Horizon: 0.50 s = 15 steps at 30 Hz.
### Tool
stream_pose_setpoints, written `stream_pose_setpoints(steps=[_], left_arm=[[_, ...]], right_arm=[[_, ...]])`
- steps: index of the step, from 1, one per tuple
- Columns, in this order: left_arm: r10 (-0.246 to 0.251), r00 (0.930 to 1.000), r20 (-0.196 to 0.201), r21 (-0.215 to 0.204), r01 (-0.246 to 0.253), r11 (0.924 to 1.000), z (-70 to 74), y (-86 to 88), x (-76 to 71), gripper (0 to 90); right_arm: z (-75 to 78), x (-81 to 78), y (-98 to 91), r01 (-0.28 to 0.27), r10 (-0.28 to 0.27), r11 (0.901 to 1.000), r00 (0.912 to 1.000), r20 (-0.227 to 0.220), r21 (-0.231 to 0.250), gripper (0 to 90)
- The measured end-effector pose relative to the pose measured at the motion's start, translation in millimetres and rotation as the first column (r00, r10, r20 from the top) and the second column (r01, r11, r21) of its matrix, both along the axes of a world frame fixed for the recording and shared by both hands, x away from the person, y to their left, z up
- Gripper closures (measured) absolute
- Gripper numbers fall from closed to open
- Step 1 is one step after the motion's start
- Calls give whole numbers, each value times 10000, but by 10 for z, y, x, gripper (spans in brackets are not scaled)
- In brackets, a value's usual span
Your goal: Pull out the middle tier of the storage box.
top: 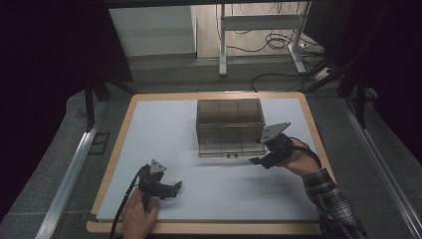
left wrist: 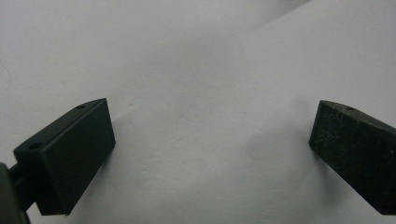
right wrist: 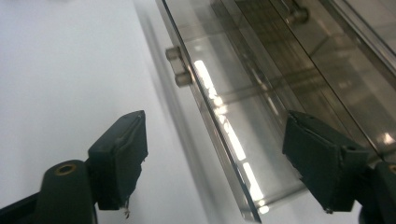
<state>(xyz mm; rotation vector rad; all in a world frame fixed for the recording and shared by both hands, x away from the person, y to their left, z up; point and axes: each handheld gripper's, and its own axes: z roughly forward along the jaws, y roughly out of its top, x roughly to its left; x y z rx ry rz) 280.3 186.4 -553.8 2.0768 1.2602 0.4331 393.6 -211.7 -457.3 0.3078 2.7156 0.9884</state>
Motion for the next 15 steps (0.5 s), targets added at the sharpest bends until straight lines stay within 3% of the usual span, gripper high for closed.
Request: stream_pose_setpoints(steps=[15], left_arm=[[-1,10000,-1,5,1,10000,0,0,0,0]], right_arm=[[10,-170,-183,1201,-1202,9927,9921,353,53,116]])
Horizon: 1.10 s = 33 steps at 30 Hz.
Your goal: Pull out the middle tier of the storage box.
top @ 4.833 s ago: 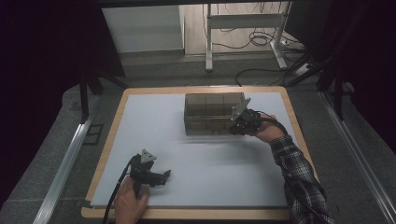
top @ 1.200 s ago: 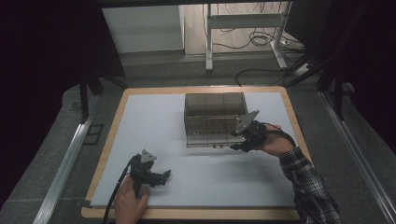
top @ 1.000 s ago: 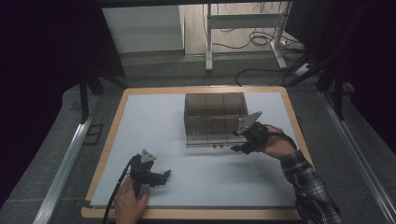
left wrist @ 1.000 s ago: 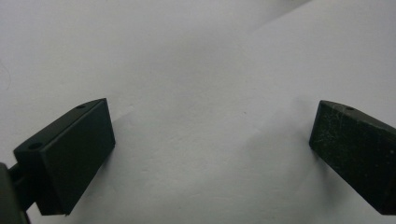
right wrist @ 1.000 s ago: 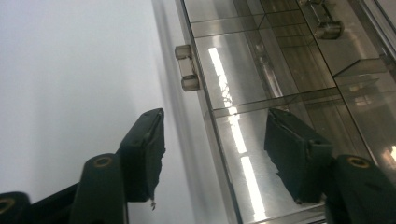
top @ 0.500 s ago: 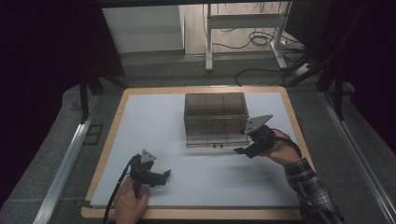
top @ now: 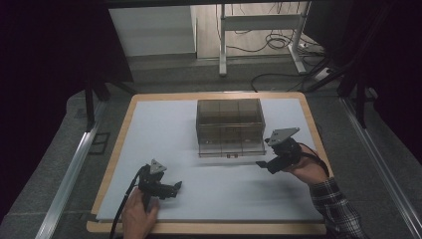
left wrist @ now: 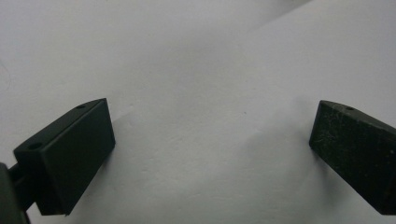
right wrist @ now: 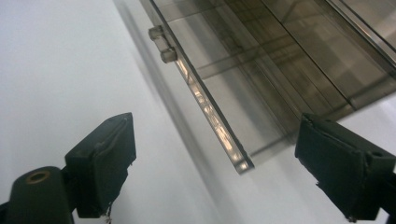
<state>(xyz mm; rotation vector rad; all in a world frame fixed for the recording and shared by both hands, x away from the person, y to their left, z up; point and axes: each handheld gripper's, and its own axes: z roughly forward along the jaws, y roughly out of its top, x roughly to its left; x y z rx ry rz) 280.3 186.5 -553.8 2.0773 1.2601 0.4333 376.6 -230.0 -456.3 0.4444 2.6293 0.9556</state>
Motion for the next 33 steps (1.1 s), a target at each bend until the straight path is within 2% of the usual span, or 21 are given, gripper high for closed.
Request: stream_pose_setpoints(steps=[8,13,22,31,33], left_arm=[[-6,10000,14,17,6,10000,0,1,1,0],[-1,10000,13,11,1,10000,0,0,1,0],[-8,10000,12,19,8,10000,0,1,1,0],[-7,10000,15,18,7,10000,0,1,1,0],[-6,10000,16,17,6,10000,0,1,1,0]], right_arm=[[-40,-120,-136,780,-781,9969,9968,150,84,83],[-95,-200,-238,1221,-1218,9917,9925,-106,401,66],[-357,-317,-425,1758,-1719,9802,9839,-488,916,25],[-583,-418,-508,2268,-2225,9700,9733,-555,872,13],[-633,-437,-517,2331,-2273,9680,9714,-690,925,10]])
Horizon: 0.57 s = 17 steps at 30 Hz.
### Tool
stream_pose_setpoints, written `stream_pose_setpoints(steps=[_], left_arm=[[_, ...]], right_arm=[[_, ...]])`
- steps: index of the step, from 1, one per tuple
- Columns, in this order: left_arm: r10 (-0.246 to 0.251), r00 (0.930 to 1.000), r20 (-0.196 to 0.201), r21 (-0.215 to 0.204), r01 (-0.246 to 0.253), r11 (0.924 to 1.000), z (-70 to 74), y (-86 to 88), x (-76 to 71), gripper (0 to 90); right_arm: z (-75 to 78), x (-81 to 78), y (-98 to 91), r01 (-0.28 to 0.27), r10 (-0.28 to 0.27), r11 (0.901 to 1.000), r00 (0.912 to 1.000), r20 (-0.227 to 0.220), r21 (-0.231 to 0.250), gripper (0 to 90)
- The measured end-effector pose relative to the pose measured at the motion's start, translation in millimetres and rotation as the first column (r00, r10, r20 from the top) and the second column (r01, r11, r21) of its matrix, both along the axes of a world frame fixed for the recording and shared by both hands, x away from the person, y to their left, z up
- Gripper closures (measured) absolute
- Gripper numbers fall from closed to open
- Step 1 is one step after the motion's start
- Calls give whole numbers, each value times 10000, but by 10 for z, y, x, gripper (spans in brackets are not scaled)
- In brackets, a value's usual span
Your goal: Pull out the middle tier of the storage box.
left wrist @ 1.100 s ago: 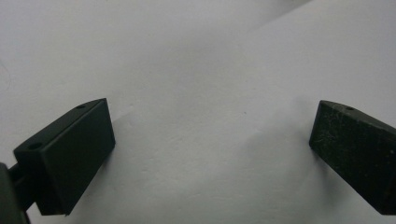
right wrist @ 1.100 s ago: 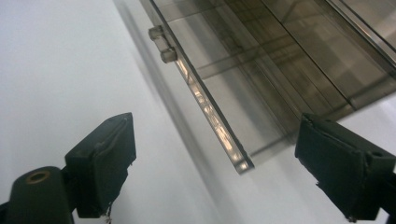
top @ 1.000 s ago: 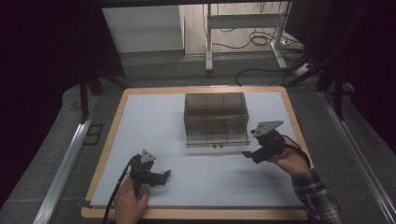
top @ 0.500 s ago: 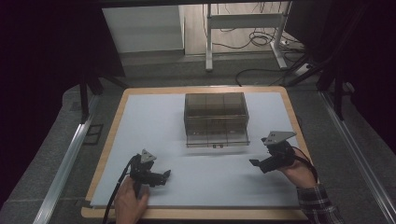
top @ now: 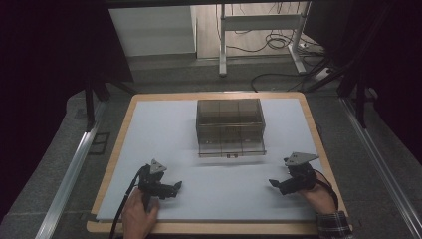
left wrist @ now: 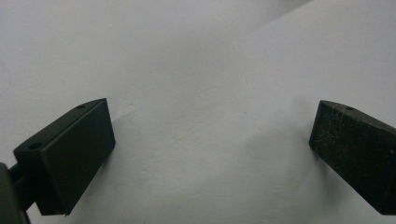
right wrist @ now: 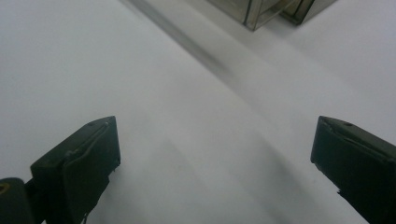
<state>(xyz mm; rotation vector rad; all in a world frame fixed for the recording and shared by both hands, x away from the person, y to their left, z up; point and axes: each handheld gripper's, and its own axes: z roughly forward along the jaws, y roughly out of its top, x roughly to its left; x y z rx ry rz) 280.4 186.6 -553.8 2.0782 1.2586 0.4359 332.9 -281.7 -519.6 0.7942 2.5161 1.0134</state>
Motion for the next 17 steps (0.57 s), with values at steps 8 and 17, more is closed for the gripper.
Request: stream_pose_setpoints(steps=[8,17], left_arm=[[4,10000,2,-6,-4,10000,0,0,0,0],[-1,10000,0,7,1,10000,0,-1,-2,0]], right_arm=[[-111,-18,-10,131,-134,9999,9997,-217,-111,8],[-125,-4,-19,150,-151,9999,9990,-430,-35,6]])
